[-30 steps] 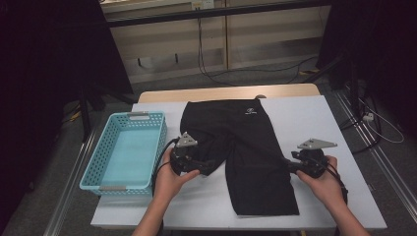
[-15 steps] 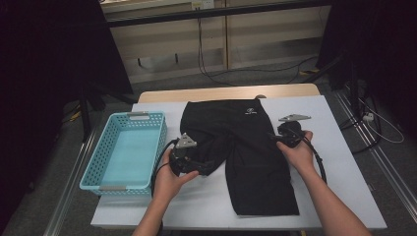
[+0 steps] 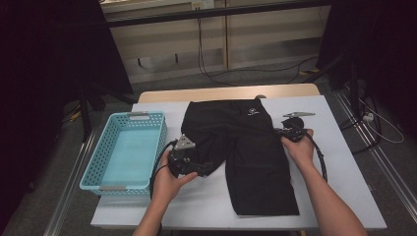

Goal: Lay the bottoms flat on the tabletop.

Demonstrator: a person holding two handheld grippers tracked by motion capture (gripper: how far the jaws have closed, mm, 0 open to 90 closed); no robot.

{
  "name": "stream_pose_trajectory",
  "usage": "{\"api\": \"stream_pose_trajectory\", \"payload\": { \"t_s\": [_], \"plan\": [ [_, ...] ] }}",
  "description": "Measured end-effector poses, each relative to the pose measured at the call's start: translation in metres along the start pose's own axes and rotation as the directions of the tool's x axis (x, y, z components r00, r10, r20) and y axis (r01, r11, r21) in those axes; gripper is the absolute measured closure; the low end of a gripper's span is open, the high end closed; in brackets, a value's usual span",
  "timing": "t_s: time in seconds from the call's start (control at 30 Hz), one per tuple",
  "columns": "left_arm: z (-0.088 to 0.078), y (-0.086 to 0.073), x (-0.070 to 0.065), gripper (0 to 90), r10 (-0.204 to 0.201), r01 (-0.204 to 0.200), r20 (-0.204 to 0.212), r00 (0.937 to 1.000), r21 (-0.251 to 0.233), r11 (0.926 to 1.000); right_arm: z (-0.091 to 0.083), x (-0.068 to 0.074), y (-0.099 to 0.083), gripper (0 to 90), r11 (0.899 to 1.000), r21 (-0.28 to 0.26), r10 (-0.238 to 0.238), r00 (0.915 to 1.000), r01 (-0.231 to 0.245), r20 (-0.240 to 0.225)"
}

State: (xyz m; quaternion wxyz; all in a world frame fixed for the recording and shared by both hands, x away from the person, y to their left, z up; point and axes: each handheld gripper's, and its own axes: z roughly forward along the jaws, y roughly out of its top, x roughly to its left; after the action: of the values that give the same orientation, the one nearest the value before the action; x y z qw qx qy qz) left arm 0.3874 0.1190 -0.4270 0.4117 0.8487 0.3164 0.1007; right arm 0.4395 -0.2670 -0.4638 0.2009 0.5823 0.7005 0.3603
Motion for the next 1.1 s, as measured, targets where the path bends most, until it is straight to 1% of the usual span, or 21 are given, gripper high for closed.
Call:
{"api": "stream_pose_trajectory", "payload": {
  "t_s": [0.03,0.07,0.1,0.17,0.4,0.5,0.6,0.63,0.7,0.73,0.77,0.8,0.83,0.87,0.9,0.93,0.97,1.03,1.07,1.1],
  "plan": [
    [0.0,0.0,0.0,15.1,-0.002,0.002,0.002,1.0,0.0,1.0,-0.001,-0.005,-0.001,90.0,1.0,0.01,0.001,0.9999,-0.002,0.011],
    [0.0,0.0,0.0,15.1,-0.002,0.002,0.003,1.0,0.002,1.0,-0.003,-0.01,-0.002,90.0,1.0,0.009,0.026,0.9997,-0.026,0.002],
    [0.001,0.001,-0.001,15.1,-0.005,0.005,0.006,1.0,0.001,1.0,-0.004,-0.013,-0.003,90.0,0.999,0.009,0.042,0.9991,-0.042,0.003],
    [0.001,0.001,-0.001,15.1,0.003,-0.003,0.006,1.0,0.002,1.0,-0.007,-0.02,-0.003,90.0,1.0,0.01,0.028,0.9992,-0.029,0.027],
    [0.002,0.002,-0.001,15.2,0.0,0.0,0.009,1.0,0.002,1.0,-0.017,-0.037,-0.006,90.0,0.998,0.0,0.055,0.9975,-0.055,0.044],
    [0.002,0.002,-0.001,15.2,0.0,0.0,0.006,1.0,-0.001,1.0,-0.021,-0.044,-0.006,90.0,0.999,-0.001,0.051,0.9951,-0.051,0.084],
    [0.002,0.002,-0.001,15.2,-0.004,0.004,0.011,0.9999,-0.001,1.0,-0.025,-0.053,-0.007,90.0,0.998,-0.001,0.06,0.9921,-0.06,0.11],
    [0.003,0.002,-0.001,15.2,0.001,-0.001,0.01,1.0,0.001,1.0,-0.026,-0.057,-0.007,90.0,0.998,0.003,0.057,0.9909,-0.058,0.122],
    [0.004,0.001,-0.002,15.2,0.007,-0.008,0.012,0.9999,0.006,1.0,-0.029,-0.065,-0.008,90.0,0.999,0.002,0.054,0.9859,-0.055,0.159],
    [0.004,0.001,-0.002,15.2,0.004,-0.004,0.014,0.9999,0.006,1.0,-0.031,-0.068,-0.008,90.0,0.999,0.006,0.044,0.9832,-0.046,0.177],
    [0.004,0.001,-0.002,15.2,0.004,-0.004,0.013,0.9999,0.012,0.9999,-0.032,-0.07,-0.008,90.0,0.998,0.001,0.055,0.981,-0.056,0.186],
    [0.005,0.001,-0.001,15.2,0.001,-0.001,0.015,0.9999,0.012,0.9999,-0.033,-0.072,-0.009,90.0,0.998,-0.003,0.068,0.9812,-0.068,0.181],
    [0.005,0.001,-0.001,15.2,0.001,-0.001,0.014,0.9999,0.012,0.9999,-0.033,-0.074,-0.01,90.0,0.997,-0.001,0.079,0.9834,-0.08,0.163],
    [0.005,0.001,-0.001,15.1,0.005,-0.005,0.015,0.9999,0.015,0.9999,-0.032,-0.074,-0.011,86.1,0.997,0.008,0.078,0.9849,-0.08,0.155],
    [0.006,0.001,-0.001,15.1,0.005,-0.005,0.015,0.9999,0.013,0.9999,-0.033,-0.072,-0.012,78.5,0.998,0.016,0.065,0.9841,-0.068,0.165],
    [0.005,0.002,-0.002,15.1,0.008,-0.008,0.016,0.9998,0.012,0.9999,-0.034,-0.071,-0.013,70.3,0.998,0.008,0.054,0.982,-0.056,0.181],
    [0.005,0.002,-0.002,15.1,0.011,-0.012,0.017,0.9998,0.012,0.9999,-0.035,-0.07,-0.015,66.2,0.998,0.014,0.052,0.9814,-0.056,0.185],
    [0.005,0.003,-0.002,15.1,0.013,-0.013,0.018,0.9997,0.007,0.9999,-0.04,-0.067,-0.02,62.3,0.998,0.012,0.056,0.9816,-0.059,0.182],
    [0.005,0.003,-0.003,15.1,0.01,-0.01,0.022,0.9997,0.005,0.9999,-0.045,-0.065,-0.024,61.2,0.998,0.009,0.064,0.9828,-0.066,0.173],
    [0.006,0.004,-0.003,15.1,0.01,-0.01,0.024,0.9997,0.005,0.9999,-0.049,-0.064,-0.028,60.6,0.998,0.012,0.061,0.9839,-0.064,0.168]
  ]
}}
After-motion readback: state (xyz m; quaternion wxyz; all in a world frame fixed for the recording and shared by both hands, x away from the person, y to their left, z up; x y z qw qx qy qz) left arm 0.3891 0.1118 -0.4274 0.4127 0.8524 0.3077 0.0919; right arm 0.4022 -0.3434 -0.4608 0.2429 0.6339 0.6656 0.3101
